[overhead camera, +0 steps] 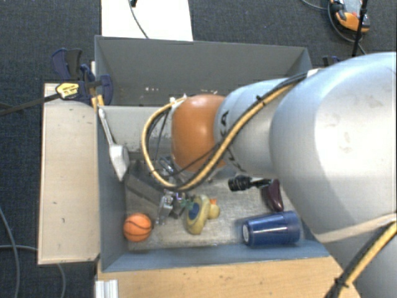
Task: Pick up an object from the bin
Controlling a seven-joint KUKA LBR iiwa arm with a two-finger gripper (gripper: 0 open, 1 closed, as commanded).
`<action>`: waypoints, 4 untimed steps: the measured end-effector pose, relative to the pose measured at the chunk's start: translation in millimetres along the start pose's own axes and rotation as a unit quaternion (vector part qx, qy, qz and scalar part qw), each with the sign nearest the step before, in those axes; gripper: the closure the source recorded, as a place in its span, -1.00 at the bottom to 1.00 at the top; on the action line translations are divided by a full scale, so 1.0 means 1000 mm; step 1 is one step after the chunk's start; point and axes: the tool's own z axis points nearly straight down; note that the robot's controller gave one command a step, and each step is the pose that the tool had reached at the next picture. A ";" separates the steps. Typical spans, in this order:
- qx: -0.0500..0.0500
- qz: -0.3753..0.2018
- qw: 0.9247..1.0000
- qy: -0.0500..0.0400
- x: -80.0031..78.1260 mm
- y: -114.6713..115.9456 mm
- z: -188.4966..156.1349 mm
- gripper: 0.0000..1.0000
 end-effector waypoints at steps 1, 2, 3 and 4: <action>0.000 0.142 0.990 -0.003 0.008 0.016 0.002 1.00; 0.000 0.142 0.990 -0.003 0.008 0.016 0.002 1.00; 0.003 0.142 0.990 0.001 0.011 0.015 -0.002 1.00; 0.006 0.142 0.990 0.006 0.013 0.013 -0.018 1.00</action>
Offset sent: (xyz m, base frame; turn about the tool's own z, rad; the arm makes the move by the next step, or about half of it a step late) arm 0.0000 0.0000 0.0000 0.0000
